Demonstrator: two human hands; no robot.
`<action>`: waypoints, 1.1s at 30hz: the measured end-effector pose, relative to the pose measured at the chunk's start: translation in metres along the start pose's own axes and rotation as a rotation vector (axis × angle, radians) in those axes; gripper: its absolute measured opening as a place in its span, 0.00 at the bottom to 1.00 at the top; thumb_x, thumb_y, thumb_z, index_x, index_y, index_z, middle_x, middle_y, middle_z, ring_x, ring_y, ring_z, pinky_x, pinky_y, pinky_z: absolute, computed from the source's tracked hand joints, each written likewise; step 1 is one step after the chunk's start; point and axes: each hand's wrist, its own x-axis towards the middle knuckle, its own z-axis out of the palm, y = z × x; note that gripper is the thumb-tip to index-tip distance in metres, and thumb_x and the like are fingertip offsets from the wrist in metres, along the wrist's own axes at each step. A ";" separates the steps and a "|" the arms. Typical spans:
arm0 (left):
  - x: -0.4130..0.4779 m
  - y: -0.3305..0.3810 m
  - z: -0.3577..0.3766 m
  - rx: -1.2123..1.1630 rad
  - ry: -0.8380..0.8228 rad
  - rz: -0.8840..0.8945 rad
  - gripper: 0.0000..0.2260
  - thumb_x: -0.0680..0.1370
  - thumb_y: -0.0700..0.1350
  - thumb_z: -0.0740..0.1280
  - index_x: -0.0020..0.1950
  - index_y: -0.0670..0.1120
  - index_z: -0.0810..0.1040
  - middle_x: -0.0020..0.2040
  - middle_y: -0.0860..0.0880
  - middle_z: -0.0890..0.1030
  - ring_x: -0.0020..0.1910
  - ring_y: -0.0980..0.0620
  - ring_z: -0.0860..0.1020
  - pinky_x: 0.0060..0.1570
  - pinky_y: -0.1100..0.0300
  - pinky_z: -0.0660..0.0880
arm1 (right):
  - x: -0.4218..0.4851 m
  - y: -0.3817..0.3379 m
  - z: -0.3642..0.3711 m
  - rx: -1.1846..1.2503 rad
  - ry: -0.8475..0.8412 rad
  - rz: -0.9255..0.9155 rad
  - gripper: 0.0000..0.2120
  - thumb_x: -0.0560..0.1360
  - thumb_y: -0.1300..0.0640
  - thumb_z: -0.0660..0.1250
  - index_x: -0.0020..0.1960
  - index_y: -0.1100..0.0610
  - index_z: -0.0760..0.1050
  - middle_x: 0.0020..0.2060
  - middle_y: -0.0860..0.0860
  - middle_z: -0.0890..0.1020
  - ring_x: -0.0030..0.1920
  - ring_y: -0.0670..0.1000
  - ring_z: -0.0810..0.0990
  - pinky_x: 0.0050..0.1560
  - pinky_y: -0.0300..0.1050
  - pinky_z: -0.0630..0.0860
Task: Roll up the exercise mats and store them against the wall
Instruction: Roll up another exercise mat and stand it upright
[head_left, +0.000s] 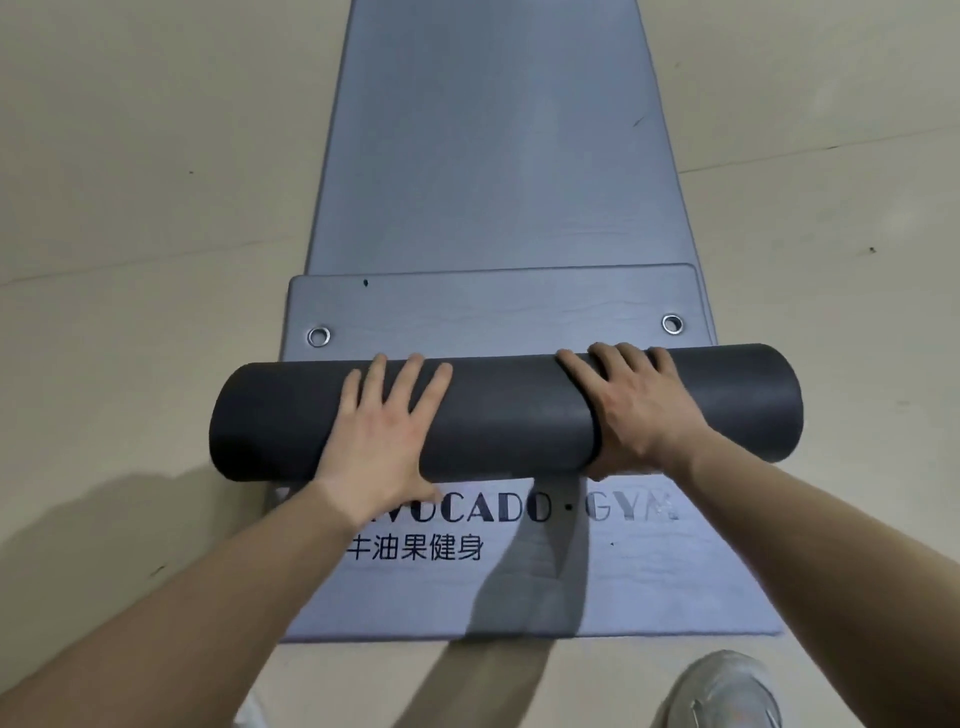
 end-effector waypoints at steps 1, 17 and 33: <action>0.001 0.002 0.000 0.020 0.002 0.006 0.62 0.61 0.75 0.72 0.82 0.51 0.40 0.82 0.44 0.52 0.79 0.36 0.55 0.76 0.38 0.55 | 0.001 0.001 -0.006 0.001 -0.017 -0.006 0.67 0.50 0.27 0.75 0.80 0.45 0.48 0.68 0.54 0.69 0.67 0.60 0.70 0.69 0.63 0.65; -0.056 -0.003 -0.039 -0.274 -0.182 0.078 0.52 0.64 0.65 0.77 0.81 0.57 0.53 0.80 0.54 0.61 0.76 0.48 0.64 0.75 0.51 0.60 | -0.103 -0.063 0.008 0.160 -0.101 0.097 0.62 0.57 0.31 0.78 0.81 0.45 0.48 0.76 0.55 0.65 0.76 0.61 0.63 0.75 0.67 0.58; 0.020 -0.013 -0.007 -0.472 0.215 -0.279 0.46 0.70 0.72 0.65 0.80 0.49 0.58 0.80 0.44 0.60 0.80 0.40 0.54 0.78 0.40 0.50 | 0.028 0.019 -0.048 0.093 -0.212 -0.004 0.68 0.49 0.22 0.76 0.78 0.35 0.42 0.69 0.53 0.72 0.65 0.61 0.74 0.67 0.62 0.73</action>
